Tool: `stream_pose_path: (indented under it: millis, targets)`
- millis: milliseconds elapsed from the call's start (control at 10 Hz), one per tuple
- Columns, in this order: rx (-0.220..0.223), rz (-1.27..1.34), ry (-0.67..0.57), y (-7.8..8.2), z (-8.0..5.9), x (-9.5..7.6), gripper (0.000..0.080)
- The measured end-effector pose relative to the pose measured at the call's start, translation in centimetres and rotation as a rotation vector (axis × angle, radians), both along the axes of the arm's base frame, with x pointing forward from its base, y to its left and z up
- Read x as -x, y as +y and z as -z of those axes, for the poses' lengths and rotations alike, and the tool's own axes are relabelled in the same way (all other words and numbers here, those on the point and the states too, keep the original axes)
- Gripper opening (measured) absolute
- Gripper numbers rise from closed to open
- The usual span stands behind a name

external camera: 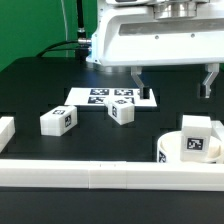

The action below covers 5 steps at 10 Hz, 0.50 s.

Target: Assemble stool

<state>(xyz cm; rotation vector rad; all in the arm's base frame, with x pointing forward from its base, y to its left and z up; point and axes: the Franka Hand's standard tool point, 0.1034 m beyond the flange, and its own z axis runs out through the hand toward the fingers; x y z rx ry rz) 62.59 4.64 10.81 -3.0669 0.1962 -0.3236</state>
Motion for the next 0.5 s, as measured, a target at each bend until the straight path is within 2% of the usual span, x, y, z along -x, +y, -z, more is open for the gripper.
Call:
stream_pose_path:
  millis: [300,500]
  targets:
    - [0.0,-0.001,0.002,0.1,0.2,0.1,0.0648]
    - [0.013,-0.053,0.028,0.5,1.1,2.4,0.0648]
